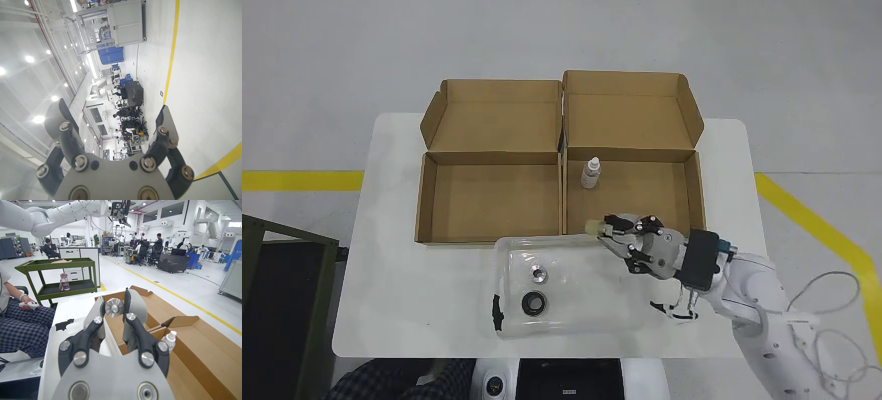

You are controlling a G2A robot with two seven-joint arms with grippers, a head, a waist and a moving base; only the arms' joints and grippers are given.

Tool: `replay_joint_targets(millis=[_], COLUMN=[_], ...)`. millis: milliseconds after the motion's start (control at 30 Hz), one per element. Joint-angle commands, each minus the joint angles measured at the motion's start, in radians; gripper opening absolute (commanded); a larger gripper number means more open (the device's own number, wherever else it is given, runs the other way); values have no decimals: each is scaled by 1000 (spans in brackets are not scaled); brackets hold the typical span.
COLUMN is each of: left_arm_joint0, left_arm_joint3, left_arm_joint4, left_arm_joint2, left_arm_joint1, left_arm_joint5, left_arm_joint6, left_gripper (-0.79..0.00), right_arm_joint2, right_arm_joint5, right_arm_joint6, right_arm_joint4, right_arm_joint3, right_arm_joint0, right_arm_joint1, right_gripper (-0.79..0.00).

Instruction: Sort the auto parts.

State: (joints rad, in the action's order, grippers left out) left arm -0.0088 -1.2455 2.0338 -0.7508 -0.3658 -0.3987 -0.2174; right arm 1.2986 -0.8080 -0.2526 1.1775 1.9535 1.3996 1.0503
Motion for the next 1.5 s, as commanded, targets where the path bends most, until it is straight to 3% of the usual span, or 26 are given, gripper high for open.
replay_joint_targets(millis=[0, 467, 1467], left_arm_joint0=[0, 0, 0], left_arm_joint3=[0, 0, 0], left_arm_joint4=[0, 0, 0], left_arm_joint2=[0, 0, 0], left_arm_joint1=[0, 0, 0], left_arm_joint5=[0, 0, 0], left_arm_joint6=[0, 0, 0], left_gripper=[0, 0, 0], right_arm_joint2=[5, -2, -193], right_arm_joint5=[-1, 32, 76], right_arm_joint6=[2, 102, 477], right_arm_joint4=[-5, 8, 116], right_arm_joint3=[2, -59, -402], right_arm_joint0=[0, -53, -377], right_arm_joint1=[0, 2, 38], right_gripper=[-785, -785, -785])
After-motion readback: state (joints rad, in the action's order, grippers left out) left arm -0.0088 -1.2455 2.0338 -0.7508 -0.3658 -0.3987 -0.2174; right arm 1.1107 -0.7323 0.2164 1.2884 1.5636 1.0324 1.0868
